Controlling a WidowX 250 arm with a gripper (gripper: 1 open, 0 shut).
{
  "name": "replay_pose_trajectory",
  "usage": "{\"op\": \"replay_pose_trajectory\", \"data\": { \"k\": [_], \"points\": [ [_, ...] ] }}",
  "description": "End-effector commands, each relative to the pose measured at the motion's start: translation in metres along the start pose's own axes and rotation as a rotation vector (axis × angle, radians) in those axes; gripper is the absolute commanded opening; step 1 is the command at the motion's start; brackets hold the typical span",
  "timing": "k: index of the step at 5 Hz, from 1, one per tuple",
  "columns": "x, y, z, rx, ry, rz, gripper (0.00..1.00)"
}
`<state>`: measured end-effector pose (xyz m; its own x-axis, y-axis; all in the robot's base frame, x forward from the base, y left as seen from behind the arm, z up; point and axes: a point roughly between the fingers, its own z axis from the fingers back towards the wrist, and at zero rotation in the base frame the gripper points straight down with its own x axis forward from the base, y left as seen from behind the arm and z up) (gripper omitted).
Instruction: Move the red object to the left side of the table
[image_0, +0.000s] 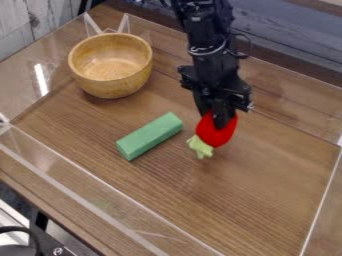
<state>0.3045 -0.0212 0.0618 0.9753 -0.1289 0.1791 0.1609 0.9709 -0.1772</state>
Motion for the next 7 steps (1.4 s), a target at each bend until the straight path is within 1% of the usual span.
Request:
{"op": "replay_pose_trajectory", "data": {
  "k": [1, 2, 4, 5, 6, 7],
  "points": [
    [0.01, 0.0, 0.022, 0.008, -0.074, -0.008, 0.0],
    [0.011, 0.0, 0.017, 0.008, -0.071, -0.009, 0.0],
    [0.006, 0.003, 0.041, -0.01, -0.096, -0.012, 0.0],
    [0.002, 0.002, 0.022, -0.002, -0.073, -0.024, 0.0],
    [-0.003, 0.003, 0.006, 0.001, -0.052, -0.04, 0.0],
    [-0.004, 0.006, 0.019, -0.002, -0.075, -0.045, 0.0]
  ]
}}
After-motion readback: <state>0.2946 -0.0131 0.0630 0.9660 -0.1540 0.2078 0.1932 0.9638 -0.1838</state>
